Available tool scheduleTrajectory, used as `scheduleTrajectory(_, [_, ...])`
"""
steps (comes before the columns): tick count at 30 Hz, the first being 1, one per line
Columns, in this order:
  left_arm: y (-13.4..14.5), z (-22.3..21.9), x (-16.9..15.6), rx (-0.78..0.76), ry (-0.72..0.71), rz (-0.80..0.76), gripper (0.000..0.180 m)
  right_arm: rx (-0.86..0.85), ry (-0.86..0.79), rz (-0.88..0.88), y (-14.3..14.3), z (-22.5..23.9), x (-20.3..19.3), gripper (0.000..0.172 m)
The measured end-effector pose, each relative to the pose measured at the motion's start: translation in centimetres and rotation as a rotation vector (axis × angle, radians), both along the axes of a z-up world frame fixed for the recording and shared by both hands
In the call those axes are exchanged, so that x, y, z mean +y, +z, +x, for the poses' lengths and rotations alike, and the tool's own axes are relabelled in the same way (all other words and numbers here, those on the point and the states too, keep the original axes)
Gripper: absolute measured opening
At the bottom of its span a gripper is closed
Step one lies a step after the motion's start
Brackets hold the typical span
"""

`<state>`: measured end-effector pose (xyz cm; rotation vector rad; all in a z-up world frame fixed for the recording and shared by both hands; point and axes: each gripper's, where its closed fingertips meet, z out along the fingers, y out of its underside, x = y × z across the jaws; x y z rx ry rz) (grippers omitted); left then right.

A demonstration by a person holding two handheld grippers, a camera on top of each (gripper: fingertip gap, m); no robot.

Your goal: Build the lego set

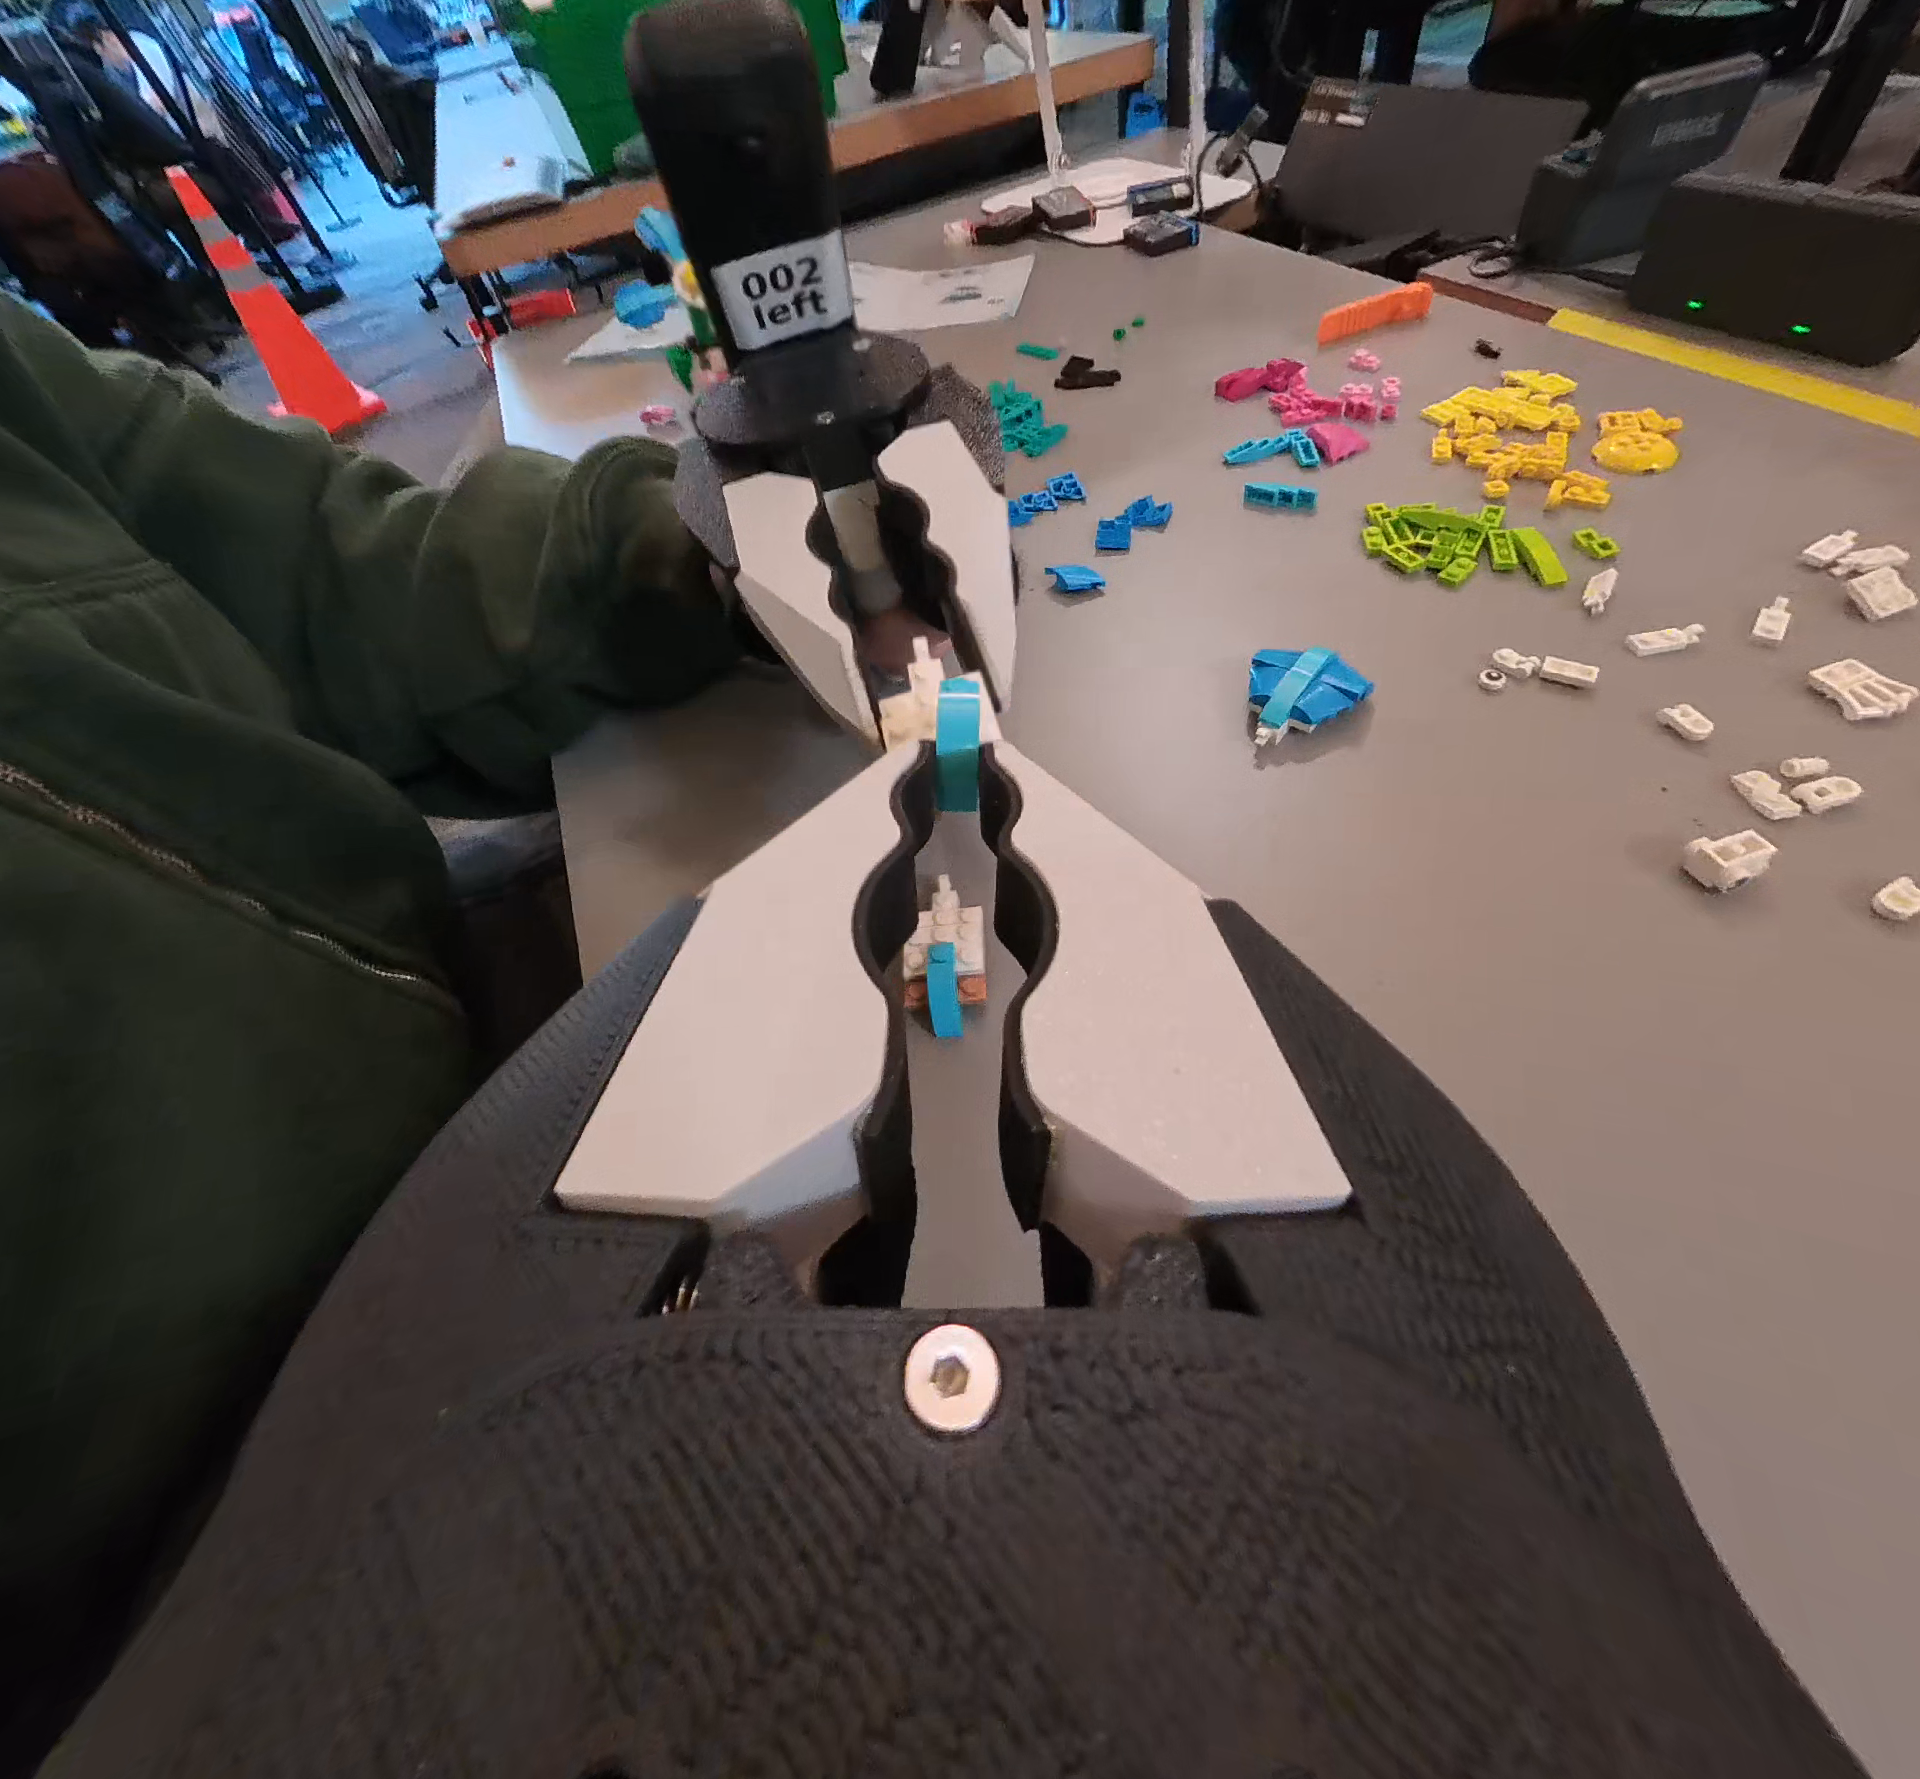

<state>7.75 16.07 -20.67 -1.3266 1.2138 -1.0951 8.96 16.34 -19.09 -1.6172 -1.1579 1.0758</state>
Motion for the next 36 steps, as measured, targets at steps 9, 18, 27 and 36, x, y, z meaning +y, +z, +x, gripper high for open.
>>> scheduleTrajectory(9, [1.3,-0.3,-0.4,-0.08,-0.046,-0.057,0.022,-0.05,0.042,0.012,0.2,-0.8,-0.9,0.007])
scheduleTrajectory(18, [1.7,-0.4,-0.8,-0.116,-0.077,-0.079,0.022,-0.058,0.046,0.057,1.0,-1.0,-1.2,0.007])
scheduleTrajectory(27, [1.6,-0.2,-1.1,-0.11,-0.093,-0.077,0.022,-0.161,0.051,0.112,1.0,-1.5,-1.4,0.007])
scheduleTrajectory(36, [1.7,-0.2,-1.2,-0.114,-0.099,-0.087,0.022,-0.198,0.057,0.102,1.0,-1.6,-1.4,0.013])
